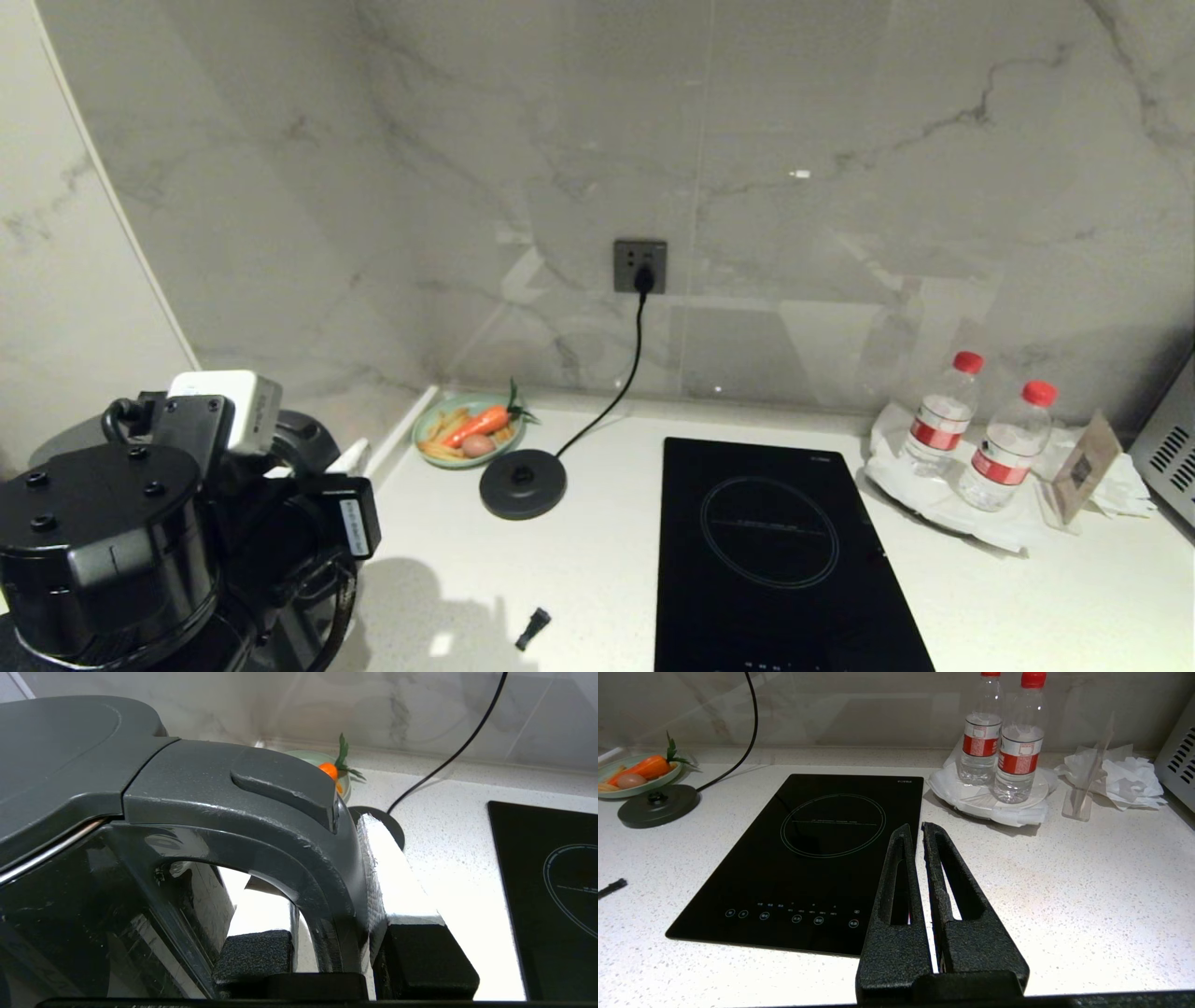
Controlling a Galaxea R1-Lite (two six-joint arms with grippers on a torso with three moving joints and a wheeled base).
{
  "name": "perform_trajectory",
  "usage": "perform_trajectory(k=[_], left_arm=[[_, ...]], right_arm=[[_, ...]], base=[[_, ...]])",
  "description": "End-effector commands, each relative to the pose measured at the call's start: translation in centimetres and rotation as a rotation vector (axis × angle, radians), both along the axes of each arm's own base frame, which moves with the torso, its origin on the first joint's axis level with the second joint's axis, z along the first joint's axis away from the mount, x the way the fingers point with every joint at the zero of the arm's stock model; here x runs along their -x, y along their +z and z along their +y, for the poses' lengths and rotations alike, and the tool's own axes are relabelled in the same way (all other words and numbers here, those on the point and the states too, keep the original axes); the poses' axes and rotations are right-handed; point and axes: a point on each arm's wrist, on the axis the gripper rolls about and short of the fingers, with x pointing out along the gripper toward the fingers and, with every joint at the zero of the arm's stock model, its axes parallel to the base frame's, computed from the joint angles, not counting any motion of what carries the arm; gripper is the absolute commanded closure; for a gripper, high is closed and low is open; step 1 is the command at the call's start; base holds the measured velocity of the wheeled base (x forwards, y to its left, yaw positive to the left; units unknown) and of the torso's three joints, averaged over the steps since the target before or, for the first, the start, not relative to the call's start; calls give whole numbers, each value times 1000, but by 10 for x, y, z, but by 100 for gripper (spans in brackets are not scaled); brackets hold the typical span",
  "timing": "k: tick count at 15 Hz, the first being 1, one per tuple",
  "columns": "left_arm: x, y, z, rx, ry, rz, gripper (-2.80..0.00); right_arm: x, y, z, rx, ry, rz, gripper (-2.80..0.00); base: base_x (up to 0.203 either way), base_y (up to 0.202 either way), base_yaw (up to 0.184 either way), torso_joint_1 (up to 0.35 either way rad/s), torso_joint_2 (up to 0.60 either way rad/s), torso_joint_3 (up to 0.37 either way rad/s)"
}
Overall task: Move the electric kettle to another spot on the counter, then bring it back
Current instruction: Place it by the sink
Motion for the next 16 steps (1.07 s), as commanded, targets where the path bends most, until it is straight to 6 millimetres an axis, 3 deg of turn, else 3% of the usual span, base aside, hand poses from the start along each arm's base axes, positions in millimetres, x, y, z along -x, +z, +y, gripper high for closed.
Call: perform_trajectory(k=[1,10,16], left_arm=[[2,-2,2,10,8,0,0],[-1,0,6,16,29,-6,0],[-1,1,6,18,25,-7,0]], right_arm=[[0,0,0,2,2,2,0],[0,0,0,2,0,0,0],[0,0,0,2,0,0,0]], base=[[0,0,0,0,0,0],[0,0,0,0,0,0],[0,-11,165,2,4,3]])
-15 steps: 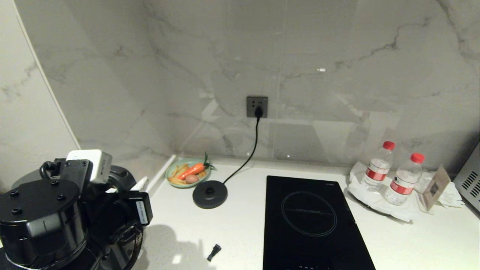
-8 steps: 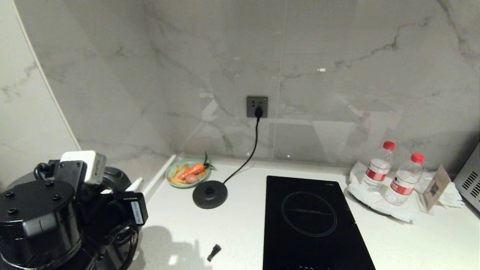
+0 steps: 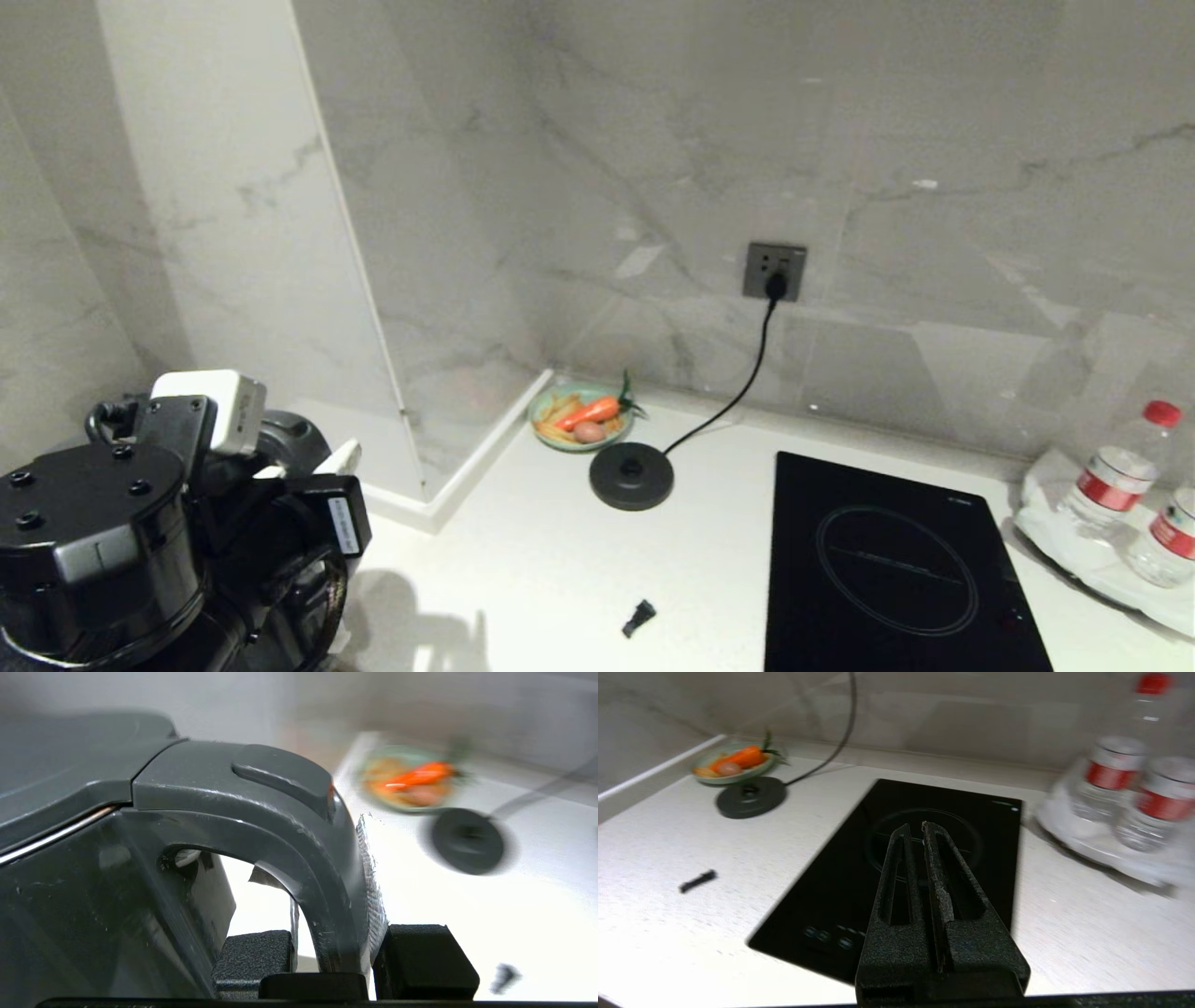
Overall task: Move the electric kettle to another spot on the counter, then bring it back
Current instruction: Place it by the sink
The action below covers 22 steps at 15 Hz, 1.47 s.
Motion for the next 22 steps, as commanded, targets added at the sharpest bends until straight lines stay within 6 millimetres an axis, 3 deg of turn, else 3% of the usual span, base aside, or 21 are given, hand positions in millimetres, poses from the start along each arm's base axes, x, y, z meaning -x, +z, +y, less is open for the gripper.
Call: perform_trajectory(k=[1,17,22], left_arm=[[0,0,0,3,5,-4,0],[-2,2,-1,5,6,-9,0],[-10,2,8,4,71,-8,0]], right_arm=[[0,0,0,1,0,0,0],[0,0,0,1,0,0,0],[0,0,0,1,0,0,0]], base=[[-3,-9,173,2,8,11],[-3,-8,174,0,8,5],[-1,-2,51,0,3,3]])
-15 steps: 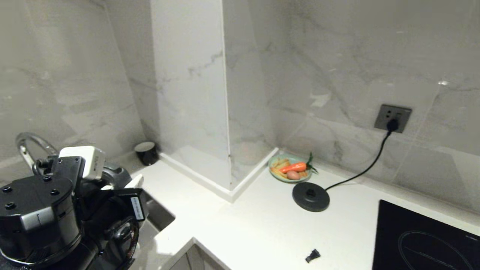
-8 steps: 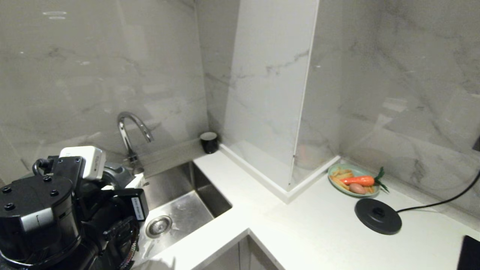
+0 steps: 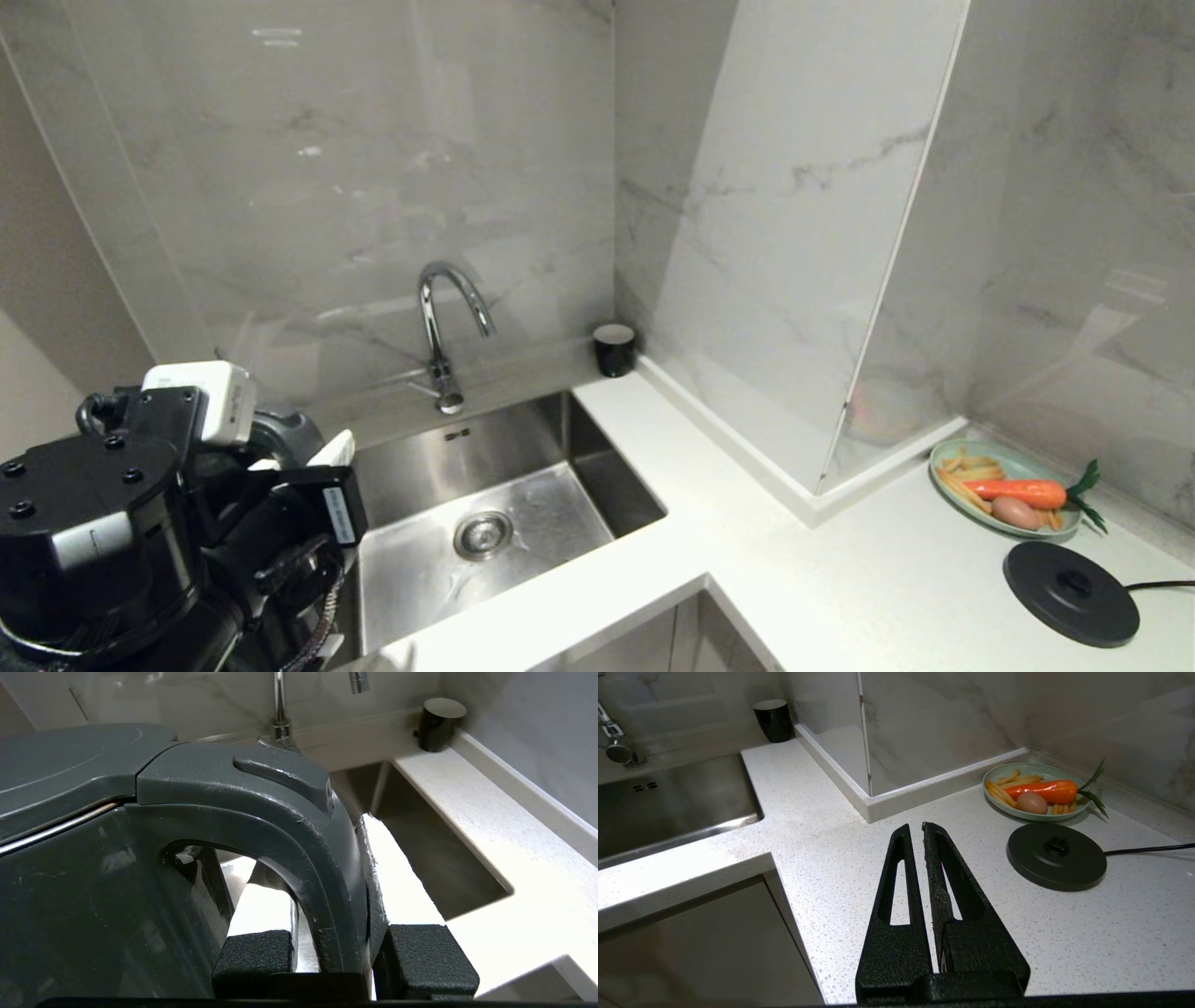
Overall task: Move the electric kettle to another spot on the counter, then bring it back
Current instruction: Place it by the sink
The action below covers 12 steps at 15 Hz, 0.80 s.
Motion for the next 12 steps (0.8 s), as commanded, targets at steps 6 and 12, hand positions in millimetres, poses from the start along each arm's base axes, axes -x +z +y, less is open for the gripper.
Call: perform_trajectory(k=[6,12], left_arm=[[-37,-5,53,32,113,43,0],[-92,-21,68,49,112,55,0]], right_arm=[[0,0,0,0,1,0,0],[0,0,0,0,0,0,0]], base=[[0,0,0,0,0,0],[0,0,0,0,0,0]])
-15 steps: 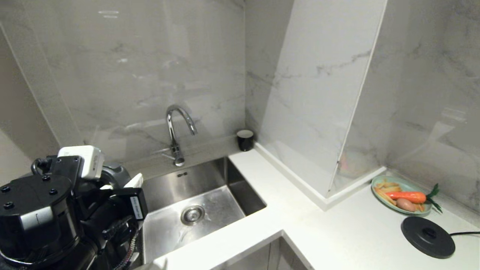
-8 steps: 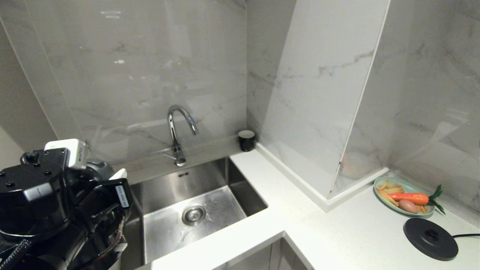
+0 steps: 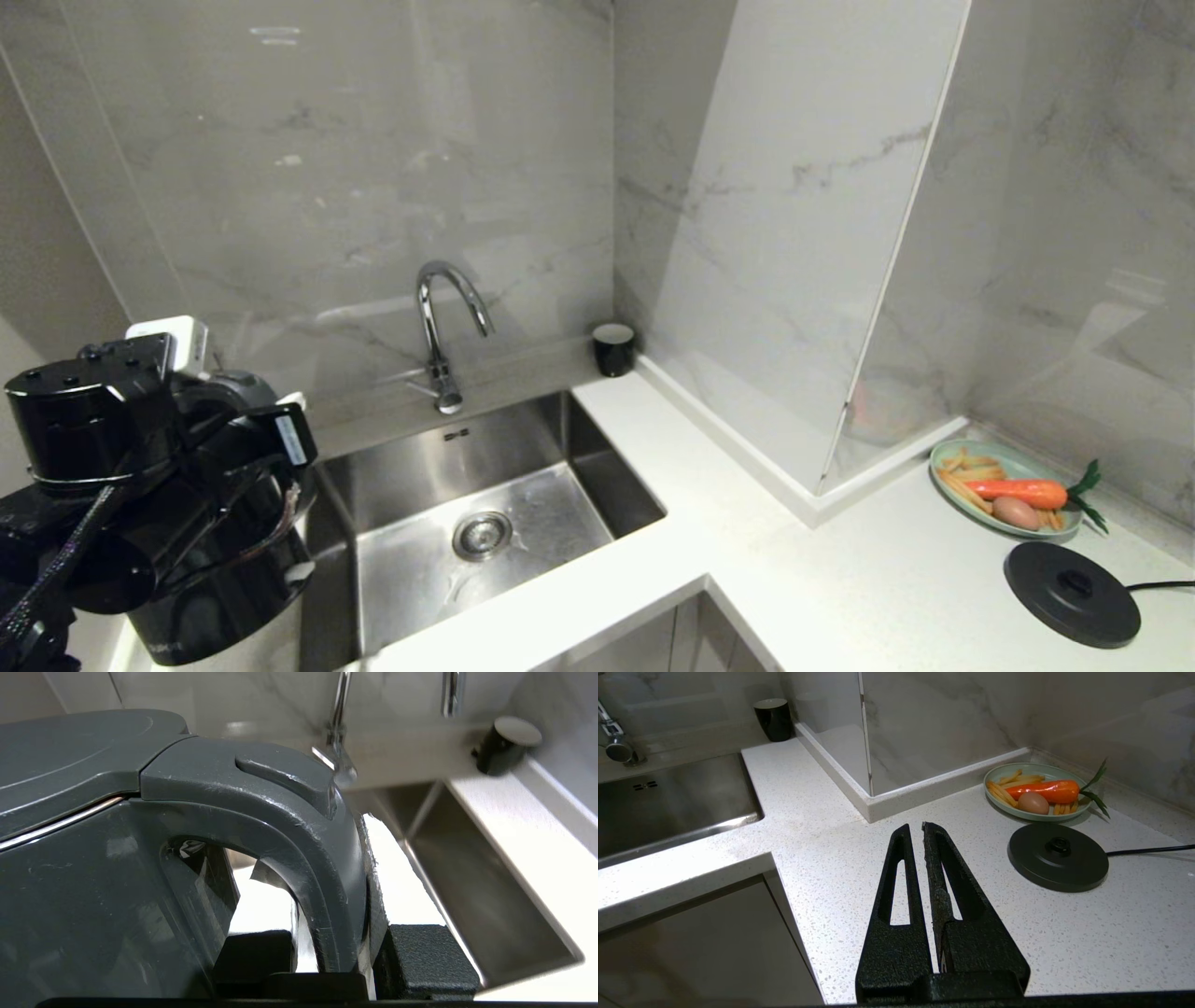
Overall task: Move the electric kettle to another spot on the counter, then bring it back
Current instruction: Place it by the sink
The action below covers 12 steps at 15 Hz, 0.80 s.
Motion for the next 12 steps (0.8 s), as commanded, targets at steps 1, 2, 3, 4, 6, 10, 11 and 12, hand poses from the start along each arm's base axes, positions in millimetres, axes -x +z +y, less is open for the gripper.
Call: perform_trajectory(k=[1,2,3,4,6,10,11,12], left_arm=[[-31,-19,3,-13,21,40,0],[-44,-25,5,-16,29,41,0],[-56,-30,9,-22,38,42,0],[-65,-34,14,-30,49,40,0],[-83,-47,29,-49,75,41,0],[-99,-72,50,-65,111,55,0],[-101,-76,53,-70,115,57,0],[-102,-81,56,-71,120,62,0]], right_arm=[[0,0,0,0,1,0,0],[0,0,0,0,1,0,0],[0,0,0,0,0,0,0],[0,0,0,0,1,0,0],[0,0,0,0,0,0,0],[0,0,0,0,0,0,0],[0,0,0,0,0,0,0],[0,0,0,0,0,0,0]], base=[[0,0,0,0,0,0],[0,0,0,0,0,0],[0,0,0,0,0,0],[0,0,0,0,0,0],[0,0,0,0,0,0],[0,0,0,0,0,0],[0,0,0,0,0,0],[0,0,0,0,0,0]])
